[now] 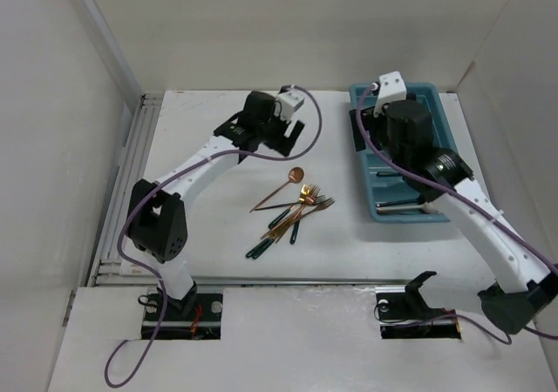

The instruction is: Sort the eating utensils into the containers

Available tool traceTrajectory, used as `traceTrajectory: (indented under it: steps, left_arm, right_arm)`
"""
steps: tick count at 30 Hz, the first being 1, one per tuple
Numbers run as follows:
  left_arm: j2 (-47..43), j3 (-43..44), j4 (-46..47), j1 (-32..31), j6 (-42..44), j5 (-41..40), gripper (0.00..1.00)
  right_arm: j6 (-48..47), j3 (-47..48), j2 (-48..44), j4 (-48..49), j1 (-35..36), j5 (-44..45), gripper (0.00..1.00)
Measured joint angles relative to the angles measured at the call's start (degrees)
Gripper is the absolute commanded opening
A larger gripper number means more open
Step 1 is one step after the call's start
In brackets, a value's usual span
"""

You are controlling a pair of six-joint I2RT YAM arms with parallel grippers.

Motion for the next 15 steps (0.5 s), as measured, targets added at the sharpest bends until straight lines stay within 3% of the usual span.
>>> traceTrajectory:
  steps: [5, 11, 15]
  left_arm:
    - [0.8, -12.8, -5.2, 4.6, 3.1, 1.3, 0.83]
    - [3.2, -18.0, -7.2, 3.4, 5.6, 5.3, 0.83]
    - [3.7, -18.8, -6.0, 3.6, 6.4, 5.0, 0.67]
  right_arm:
    - [0.3, 2.0, 5.7, 2.6, 0.0, -4.6, 0.93]
    - [1.9, 3.4, 6.3, 3.1, 0.0, -5.9, 0.93]
    - [2.9, 3.9, 6.2, 2.9, 0.0, -5.5, 0.93]
